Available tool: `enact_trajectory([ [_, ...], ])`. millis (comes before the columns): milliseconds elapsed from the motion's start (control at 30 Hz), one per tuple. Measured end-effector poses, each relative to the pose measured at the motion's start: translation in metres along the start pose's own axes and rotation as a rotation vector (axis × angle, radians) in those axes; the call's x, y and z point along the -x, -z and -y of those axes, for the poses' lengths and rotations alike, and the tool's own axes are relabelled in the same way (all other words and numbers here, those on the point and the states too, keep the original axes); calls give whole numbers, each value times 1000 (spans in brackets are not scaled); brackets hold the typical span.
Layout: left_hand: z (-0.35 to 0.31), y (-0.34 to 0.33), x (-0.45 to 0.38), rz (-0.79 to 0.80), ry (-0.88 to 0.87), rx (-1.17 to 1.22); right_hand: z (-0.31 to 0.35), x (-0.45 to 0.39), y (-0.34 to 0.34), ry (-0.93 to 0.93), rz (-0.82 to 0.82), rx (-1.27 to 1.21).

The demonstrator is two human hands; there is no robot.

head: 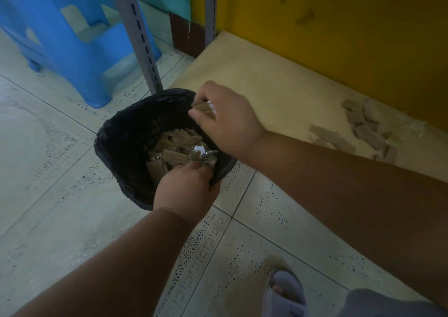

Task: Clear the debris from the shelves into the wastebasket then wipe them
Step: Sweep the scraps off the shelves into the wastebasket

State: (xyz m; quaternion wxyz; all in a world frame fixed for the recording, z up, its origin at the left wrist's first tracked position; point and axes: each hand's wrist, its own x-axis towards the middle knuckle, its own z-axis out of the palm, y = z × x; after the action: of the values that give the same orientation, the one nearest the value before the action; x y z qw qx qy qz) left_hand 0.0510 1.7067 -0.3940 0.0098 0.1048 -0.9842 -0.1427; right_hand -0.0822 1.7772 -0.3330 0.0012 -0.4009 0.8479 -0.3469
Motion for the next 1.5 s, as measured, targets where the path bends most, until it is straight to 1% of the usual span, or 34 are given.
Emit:
enact_trajectory([
  [67, 1, 0, 0, -6, -9, 17, 3, -3, -12, 64, 262, 124],
  [100, 2, 0, 0, -6, -10, 27, 0, -2, -18, 91, 352, 190],
  [133, 2, 1, 1, 1, -6, 32, -4, 0, -20, 119, 375, 225],
  [167, 2, 2, 1, 16, 0, 30, -10, 2, -19, 141, 326, 222],
  [200, 2, 2, 1, 31, 4, 23, -18, 3, -15, 137, 237, 199],
  [267, 3, 3, 1, 49, 4, 15, -40, 5, -1, 7, 100, 190],
  [300, 2, 3, 0, 54, 2, 11, -55, 6, 8, -86, 87, 221],
  [333, 2, 3, 0, 63, 4, 9, -72, 10, 16, -169, 112, 260],
  [400, 1, 4, -1, 72, 10, 5, -102, 20, 26, -285, 236, 314],
  [500, 0, 4, -1, 56, 8, 0, -127, 37, 22, -380, 404, 358],
  [567, 1, 3, 0, 43, 10, 0, -135, 41, 16, -385, 438, 407],
  [633, 0, 3, 0, 25, 13, 1, -138, 39, 14, -369, 427, 446],
  [800, 0, 4, 0, 36, 12, -6, -137, 35, 11, -371, 498, 438],
  [900, -1, 5, 1, 40, 9, -2, -134, 39, 19, -407, 449, 395],
  [1033, -8, 7, 7, 81, 6, -4, -137, 50, 59, -555, 239, 311],
  [1133, -24, 8, 13, 136, 0, 19, -142, 70, 90, -663, 163, 360],
  [1233, -44, 1, 15, 161, -12, 32, -145, 101, 107, -781, 149, 454],
  [1333, -60, -6, 16, 146, -8, 4, -149, 128, 116, -892, 150, 523],
  [1500, -81, -10, 18, 141, 29, 10, -150, 158, 123, -1000, 218, 685],
])
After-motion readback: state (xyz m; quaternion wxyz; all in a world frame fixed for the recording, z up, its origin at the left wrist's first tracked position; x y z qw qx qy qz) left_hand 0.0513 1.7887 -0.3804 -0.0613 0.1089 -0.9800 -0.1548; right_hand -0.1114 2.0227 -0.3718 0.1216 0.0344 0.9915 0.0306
